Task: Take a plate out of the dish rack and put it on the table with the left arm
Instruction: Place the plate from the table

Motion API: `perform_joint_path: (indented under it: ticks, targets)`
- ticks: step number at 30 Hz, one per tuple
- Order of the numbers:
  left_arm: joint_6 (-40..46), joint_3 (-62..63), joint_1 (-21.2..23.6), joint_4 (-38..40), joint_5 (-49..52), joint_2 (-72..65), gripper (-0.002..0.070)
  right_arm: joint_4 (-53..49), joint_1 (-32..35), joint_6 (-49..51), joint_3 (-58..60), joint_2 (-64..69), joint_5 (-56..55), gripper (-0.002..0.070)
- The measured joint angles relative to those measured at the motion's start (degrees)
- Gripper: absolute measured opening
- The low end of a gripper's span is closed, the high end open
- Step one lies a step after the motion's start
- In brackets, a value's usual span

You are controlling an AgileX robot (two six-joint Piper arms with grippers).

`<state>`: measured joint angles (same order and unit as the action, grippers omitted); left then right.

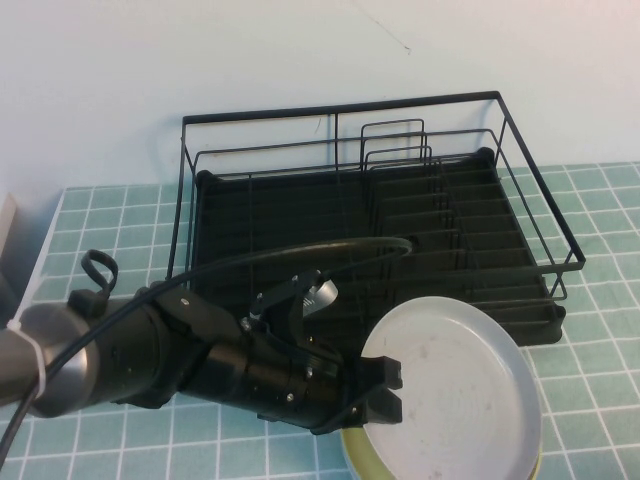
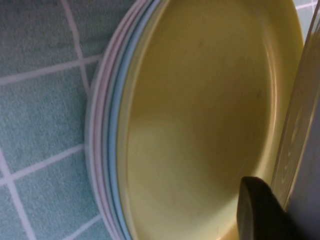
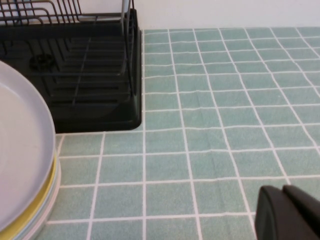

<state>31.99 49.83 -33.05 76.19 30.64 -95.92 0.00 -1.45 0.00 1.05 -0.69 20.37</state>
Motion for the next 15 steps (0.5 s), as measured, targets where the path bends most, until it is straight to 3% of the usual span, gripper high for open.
perform_joint_path:
  ticks: [3,11,15]
  targets:
    - [-0.13,0.0,0.0,-0.13,-0.2,0.0,0.0134,0.0,0.0,0.0,0.0,0.0,0.0,-0.0001]
    - [-0.63,0.0,0.0,-0.63,3.56,0.23,0.0481,0.0,0.0,0.0,0.0,0.0,0.0,-0.0001]
    - [-1.44,0.0,0.63,-4.89,5.89,1.29,0.0524,0.0,0.0,0.0,0.0,0.0,0.0,-0.0001]
